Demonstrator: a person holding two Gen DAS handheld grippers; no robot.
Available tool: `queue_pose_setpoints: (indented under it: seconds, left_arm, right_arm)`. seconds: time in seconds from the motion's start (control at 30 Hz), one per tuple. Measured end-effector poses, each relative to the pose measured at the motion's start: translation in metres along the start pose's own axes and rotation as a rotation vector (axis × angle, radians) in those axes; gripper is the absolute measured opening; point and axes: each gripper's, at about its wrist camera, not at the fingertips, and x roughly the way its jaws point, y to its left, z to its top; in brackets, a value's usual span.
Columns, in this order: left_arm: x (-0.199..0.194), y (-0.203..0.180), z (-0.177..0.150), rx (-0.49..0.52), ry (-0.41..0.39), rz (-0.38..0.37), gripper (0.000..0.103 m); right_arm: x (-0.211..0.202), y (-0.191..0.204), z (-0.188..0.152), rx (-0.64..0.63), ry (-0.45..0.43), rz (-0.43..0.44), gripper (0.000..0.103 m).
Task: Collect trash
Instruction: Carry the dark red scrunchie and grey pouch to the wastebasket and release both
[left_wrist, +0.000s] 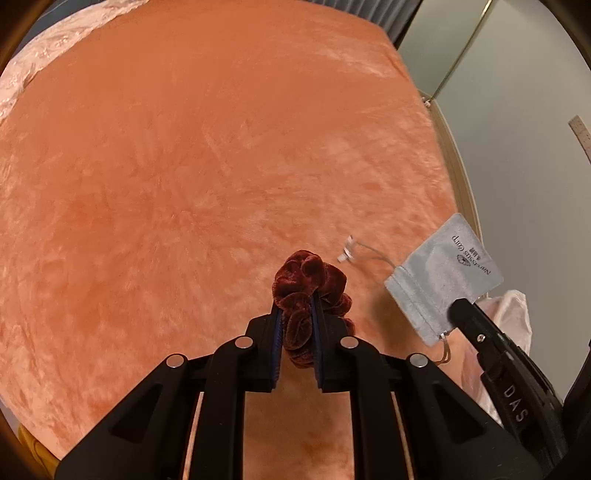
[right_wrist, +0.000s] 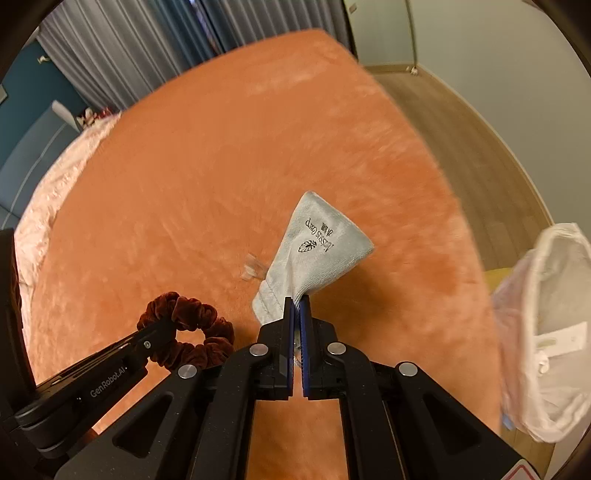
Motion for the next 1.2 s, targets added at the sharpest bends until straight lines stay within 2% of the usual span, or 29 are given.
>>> queue_pose_setpoints:
  seconds: [0.33,0.63,1.2]
  left_arm:
    - [-0.068,-0.063,-0.047,0.108,-0.097,-0.041,0.013]
    - [-0.09,-0.129,-0.079,0.206,-0.127,-0.079,0.013]
    - [-0.096,-0.243,-0.115,0.382,-0.136,-0.152,0.013]
  right_arm:
    - [-0.101,-0.049,-0.018,0.036,-0.143,-0.007,0.003]
    - [-0.159,-0.113,-0.035,0.097,-0.221,-0.04,0.003]
    - [-0.203,-0.211,-0.061,0.216,-0.281,-0.107,0.003]
